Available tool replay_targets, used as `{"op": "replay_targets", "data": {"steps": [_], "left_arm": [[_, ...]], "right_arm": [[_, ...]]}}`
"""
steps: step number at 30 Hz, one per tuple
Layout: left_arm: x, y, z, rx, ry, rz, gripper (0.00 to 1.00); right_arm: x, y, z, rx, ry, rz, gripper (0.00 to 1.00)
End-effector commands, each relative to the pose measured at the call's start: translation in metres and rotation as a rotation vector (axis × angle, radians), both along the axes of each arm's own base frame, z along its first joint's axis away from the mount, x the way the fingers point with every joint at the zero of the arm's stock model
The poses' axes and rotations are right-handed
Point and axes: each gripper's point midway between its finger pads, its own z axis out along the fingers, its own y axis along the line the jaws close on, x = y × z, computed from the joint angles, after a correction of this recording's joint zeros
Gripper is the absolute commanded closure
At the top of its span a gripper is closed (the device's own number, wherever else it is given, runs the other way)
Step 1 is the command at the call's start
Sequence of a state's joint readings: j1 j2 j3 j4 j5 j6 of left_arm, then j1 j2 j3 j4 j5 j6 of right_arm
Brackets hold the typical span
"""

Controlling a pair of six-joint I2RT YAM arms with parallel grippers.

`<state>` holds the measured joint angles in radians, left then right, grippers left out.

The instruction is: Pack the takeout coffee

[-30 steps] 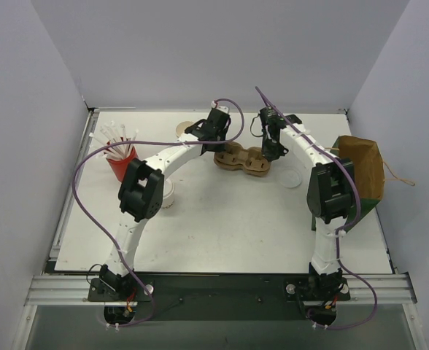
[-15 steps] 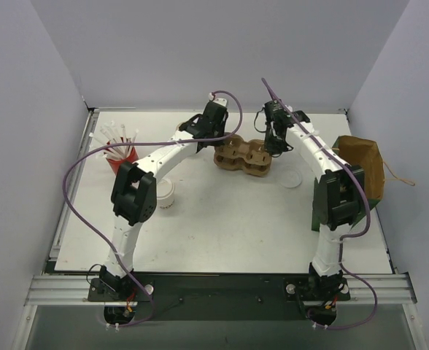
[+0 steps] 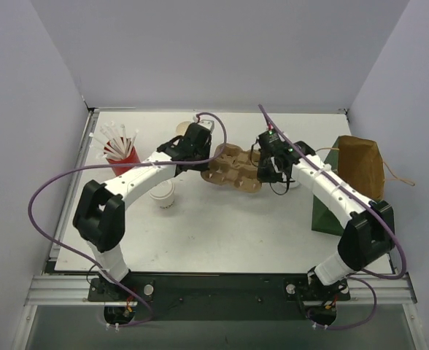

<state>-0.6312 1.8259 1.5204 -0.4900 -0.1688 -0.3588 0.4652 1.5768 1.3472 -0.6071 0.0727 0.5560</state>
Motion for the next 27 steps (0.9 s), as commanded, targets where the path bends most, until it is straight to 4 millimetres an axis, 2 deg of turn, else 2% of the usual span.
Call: {"op": "replay_targets", "data": {"steps": [1,3,4,5,7,9,11,12,13,16,17,18,20,21,22,23,24,25,27], "left_arm": [[-0.039,0.011,-0.005,-0.045,0.003,-0.002,0.94],[-0.053,0.015,-0.007,-0.068,-0.003,-0.006,0.94],[-0.063,0.020,-0.026,-0.068,0.018,-0.015,0.94],[-0.069,0.020,-0.027,-0.078,0.015,-0.027,0.94],[-0.080,0.023,-0.045,-0.084,0.038,-0.056,0.93],[-0.085,0.021,-0.051,-0.083,0.041,-0.079,0.90],[-0.088,0.020,-0.052,-0.076,0.051,-0.094,0.80],[-0.088,0.020,-0.050,-0.075,0.044,-0.099,0.74],[-0.087,0.020,-0.045,-0.081,0.028,-0.100,0.57],[-0.082,0.024,-0.021,-0.084,-0.011,-0.081,0.39],[-0.076,0.020,-0.004,-0.094,-0.040,-0.075,0.37],[-0.079,0.023,0.000,-0.077,-0.028,-0.075,0.35],[-0.081,0.015,0.022,-0.069,-0.059,-0.103,0.33],[-0.086,0.016,0.023,-0.051,-0.052,-0.110,0.32],[-0.091,0.011,0.027,-0.056,-0.056,-0.129,0.31],[-0.103,0.000,0.025,-0.056,-0.051,-0.174,0.30],[-0.110,-0.002,0.018,-0.050,-0.034,-0.186,0.30],[-0.115,-0.007,0.013,-0.046,-0.023,-0.200,0.30],[-0.123,-0.012,0.001,-0.019,-0.003,-0.210,0.27]], "right_arm": [[-0.043,0.014,-0.009,0.061,-0.029,-0.040,0.96],[-0.064,0.022,-0.023,0.081,-0.020,-0.029,0.89],[-0.077,0.022,-0.035,0.109,-0.024,-0.048,0.85],[-0.087,0.027,-0.040,0.114,-0.030,-0.033,0.76],[-0.099,0.031,-0.041,0.152,-0.062,-0.026,0.69],[-0.114,0.031,-0.049,0.148,-0.045,-0.010,0.61],[-0.120,0.028,-0.044,0.139,-0.047,0.005,0.57],[-0.119,0.026,-0.041,0.128,-0.059,0.009,0.57],[-0.120,0.023,-0.035,0.126,-0.073,0.018,0.57],[-0.113,0.020,-0.015,0.099,-0.121,0.064,0.54],[-0.111,0.020,-0.009,0.089,-0.126,0.070,0.54],[-0.104,0.023,0.005,0.083,-0.151,0.091,0.53],[-0.101,0.018,0.015,0.051,-0.152,0.098,0.52],[-0.094,0.021,0.032,0.056,-0.178,0.108,0.51],[-0.093,0.016,0.036,0.052,-0.168,0.104,0.50],[-0.090,0.015,0.045,0.068,-0.176,0.108,0.50],[-0.087,0.015,0.061,0.095,-0.198,0.107,0.48],[-0.085,0.013,0.070,0.102,-0.210,0.125,0.44],[-0.083,0.006,0.082,0.131,-0.202,0.126,0.42]]}}
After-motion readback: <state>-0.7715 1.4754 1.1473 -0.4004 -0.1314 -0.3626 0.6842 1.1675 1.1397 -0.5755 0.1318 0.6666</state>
